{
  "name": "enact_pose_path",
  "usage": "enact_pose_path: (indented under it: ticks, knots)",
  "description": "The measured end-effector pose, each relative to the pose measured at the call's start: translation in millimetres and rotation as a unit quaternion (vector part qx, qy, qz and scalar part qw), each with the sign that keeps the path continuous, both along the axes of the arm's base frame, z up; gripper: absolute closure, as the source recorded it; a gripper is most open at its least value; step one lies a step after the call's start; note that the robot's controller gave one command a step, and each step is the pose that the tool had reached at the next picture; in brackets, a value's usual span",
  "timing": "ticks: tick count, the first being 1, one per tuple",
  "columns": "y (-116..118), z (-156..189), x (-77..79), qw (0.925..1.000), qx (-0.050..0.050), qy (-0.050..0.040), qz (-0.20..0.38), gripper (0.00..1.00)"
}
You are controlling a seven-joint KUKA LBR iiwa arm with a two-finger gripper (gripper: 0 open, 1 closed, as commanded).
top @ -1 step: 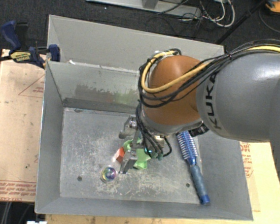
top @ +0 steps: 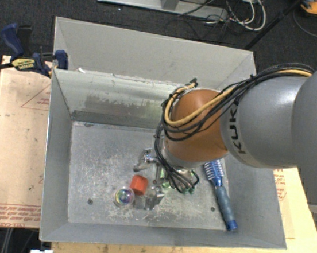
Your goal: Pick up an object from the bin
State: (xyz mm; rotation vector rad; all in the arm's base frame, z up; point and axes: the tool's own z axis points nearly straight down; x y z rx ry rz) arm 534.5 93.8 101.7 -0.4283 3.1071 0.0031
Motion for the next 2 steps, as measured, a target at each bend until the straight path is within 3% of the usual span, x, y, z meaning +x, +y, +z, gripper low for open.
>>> enact_pose_path:
  ticks: [1, 2]
  knots:
    - [-1, -2, -0.7, 1.0, 0.0, 0.0018, -0.001, 1.0]
    - [-15, 133, -7.1, 0.9998, 0.0, -0.0031, -0.018, 1.0]
